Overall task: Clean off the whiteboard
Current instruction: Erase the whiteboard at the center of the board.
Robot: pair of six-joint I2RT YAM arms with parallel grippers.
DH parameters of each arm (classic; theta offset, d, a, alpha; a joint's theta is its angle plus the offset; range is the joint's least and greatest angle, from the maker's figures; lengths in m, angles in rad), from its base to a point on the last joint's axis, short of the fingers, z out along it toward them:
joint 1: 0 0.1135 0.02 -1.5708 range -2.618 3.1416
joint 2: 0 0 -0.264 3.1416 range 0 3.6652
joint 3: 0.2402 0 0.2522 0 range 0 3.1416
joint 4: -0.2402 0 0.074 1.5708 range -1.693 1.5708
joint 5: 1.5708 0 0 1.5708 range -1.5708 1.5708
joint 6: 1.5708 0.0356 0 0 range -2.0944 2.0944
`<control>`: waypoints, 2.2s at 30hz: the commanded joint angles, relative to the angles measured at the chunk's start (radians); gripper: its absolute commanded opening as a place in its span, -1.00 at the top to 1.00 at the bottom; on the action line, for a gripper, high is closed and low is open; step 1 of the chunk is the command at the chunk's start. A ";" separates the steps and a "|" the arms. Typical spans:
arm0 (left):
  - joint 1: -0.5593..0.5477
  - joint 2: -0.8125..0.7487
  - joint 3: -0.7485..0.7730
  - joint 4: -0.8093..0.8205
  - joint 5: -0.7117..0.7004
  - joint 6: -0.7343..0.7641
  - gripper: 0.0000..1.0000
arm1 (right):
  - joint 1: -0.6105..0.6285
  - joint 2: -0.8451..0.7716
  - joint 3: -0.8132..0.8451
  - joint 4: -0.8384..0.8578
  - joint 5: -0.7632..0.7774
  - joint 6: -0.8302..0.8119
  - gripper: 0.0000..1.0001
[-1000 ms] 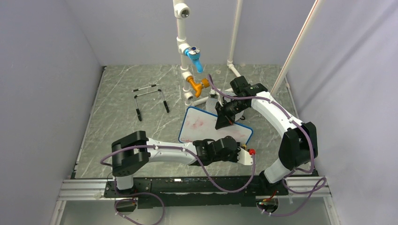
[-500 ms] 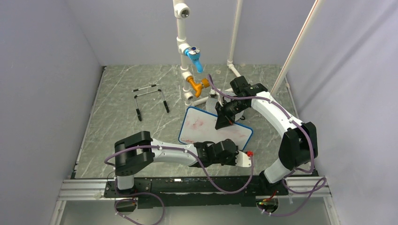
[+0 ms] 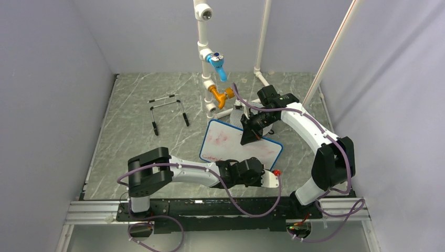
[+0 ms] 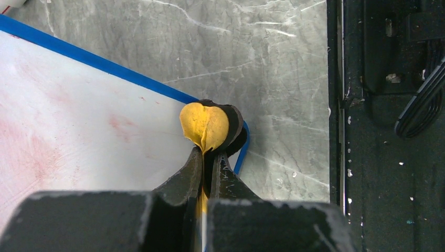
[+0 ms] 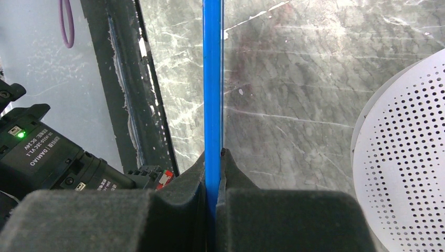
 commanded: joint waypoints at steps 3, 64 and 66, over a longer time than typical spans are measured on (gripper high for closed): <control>0.075 -0.037 -0.039 -0.073 -0.231 -0.005 1.00 | 0.027 0.013 -0.021 -0.040 -0.113 -0.026 1.00; 0.097 -0.021 0.010 -0.151 -0.102 -0.019 1.00 | 0.028 0.017 -0.021 -0.041 -0.109 -0.029 1.00; 0.116 -0.050 -0.025 -0.149 -0.112 -0.022 1.00 | 0.028 0.017 -0.021 -0.042 -0.110 -0.028 1.00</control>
